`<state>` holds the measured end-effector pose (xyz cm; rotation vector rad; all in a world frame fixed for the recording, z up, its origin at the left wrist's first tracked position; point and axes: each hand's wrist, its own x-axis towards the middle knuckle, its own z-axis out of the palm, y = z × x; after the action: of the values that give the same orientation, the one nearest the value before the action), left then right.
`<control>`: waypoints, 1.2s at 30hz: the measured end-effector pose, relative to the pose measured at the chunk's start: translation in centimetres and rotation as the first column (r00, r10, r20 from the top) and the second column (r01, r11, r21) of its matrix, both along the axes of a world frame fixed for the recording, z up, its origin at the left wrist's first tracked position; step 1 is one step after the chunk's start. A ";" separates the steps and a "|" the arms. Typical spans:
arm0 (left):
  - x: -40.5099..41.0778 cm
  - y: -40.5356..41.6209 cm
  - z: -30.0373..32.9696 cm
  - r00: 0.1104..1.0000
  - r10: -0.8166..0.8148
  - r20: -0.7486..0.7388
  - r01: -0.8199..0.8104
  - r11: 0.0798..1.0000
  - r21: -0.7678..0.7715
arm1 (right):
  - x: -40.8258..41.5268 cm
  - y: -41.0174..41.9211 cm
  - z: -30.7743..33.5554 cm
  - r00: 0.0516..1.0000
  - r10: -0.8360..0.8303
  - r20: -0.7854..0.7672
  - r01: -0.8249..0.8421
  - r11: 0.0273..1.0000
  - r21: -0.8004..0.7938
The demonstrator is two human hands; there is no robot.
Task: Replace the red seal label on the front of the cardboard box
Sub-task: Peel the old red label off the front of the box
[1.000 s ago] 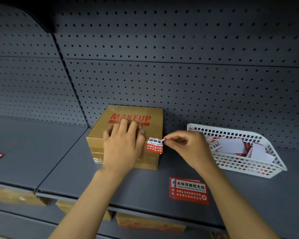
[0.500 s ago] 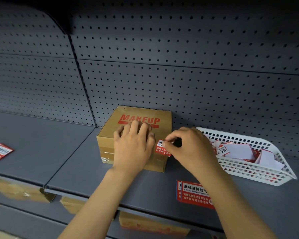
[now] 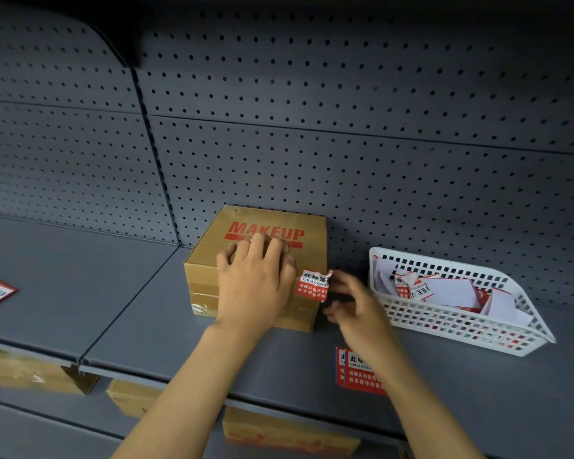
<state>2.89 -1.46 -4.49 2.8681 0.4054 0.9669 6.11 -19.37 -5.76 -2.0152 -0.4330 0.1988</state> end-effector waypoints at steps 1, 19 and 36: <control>0.0 0.0 0.0 1.000 -0.001 0.004 0.001 1.000 0.002 | -0.2 0.2 -0.5 0.999 0.018 -0.045 -0.017 1.000 0.023; -0.1 0.1 -0.1 0.999 -0.007 0.035 0.007 1.000 0.018 | 1.4 -1.7 -1.2 0.618 0.140 0.773 0.087 0.966 -0.245; 0.0 0.1 -0.2 0.999 0.007 0.046 -0.009 0.998 0.054 | 1.5 -1.9 -1.8 0.916 0.065 0.396 -0.078 0.997 0.016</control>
<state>2.91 -1.38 -4.72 2.8885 0.3934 1.0587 7.57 -21.27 -7.55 -2.0090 -0.7608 -0.1766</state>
